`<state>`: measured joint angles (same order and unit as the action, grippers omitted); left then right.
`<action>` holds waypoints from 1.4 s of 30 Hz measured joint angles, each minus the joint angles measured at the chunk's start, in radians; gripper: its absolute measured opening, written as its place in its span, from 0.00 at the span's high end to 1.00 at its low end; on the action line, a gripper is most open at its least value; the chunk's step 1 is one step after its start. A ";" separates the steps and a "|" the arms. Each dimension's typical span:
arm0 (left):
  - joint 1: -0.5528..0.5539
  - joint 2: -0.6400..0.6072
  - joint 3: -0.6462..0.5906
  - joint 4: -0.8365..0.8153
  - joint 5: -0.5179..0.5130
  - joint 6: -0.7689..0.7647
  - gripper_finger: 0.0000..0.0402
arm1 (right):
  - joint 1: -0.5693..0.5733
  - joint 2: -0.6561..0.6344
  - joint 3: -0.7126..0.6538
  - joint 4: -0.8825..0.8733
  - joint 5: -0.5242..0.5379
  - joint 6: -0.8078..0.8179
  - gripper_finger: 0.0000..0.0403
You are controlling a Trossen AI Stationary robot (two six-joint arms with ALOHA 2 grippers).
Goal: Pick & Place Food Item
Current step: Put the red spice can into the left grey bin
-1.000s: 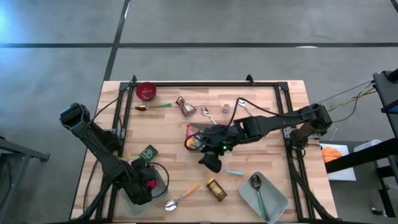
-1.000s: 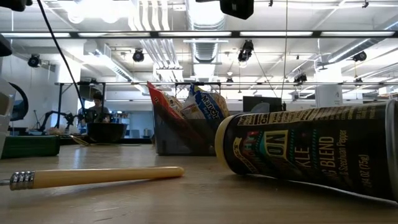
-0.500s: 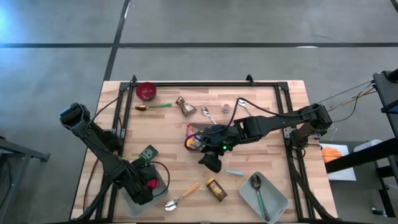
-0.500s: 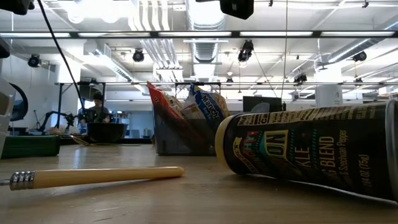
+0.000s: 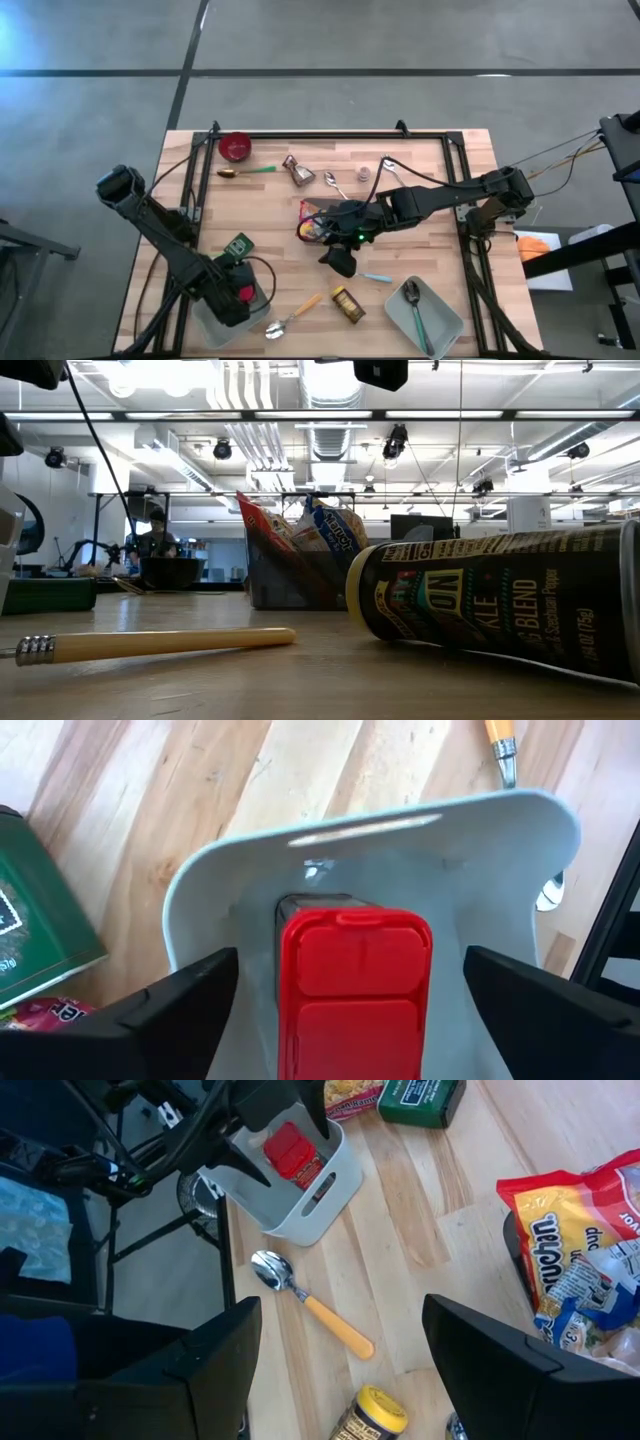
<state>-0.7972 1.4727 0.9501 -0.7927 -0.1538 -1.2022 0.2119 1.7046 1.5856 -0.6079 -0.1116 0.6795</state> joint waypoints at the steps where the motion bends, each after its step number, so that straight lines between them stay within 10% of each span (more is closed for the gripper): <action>1: 0.003 -0.001 0.000 0.002 0.005 0.000 0.01 | 0.000 0.000 0.000 0.000 0.000 -0.001 0.32; 33: 0.058 -0.167 0.101 0.135 0.129 0.210 0.01 | 0.000 0.000 -0.001 0.000 0.000 -0.006 0.32; 42: 0.047 -0.145 0.092 0.162 0.139 0.181 0.37 | 0.002 0.000 -0.005 -0.001 0.000 -0.037 0.32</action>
<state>-0.7506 1.3278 1.0416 -0.6309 -0.0149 -1.0208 0.2141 1.7046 1.5803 -0.6092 -0.1114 0.6420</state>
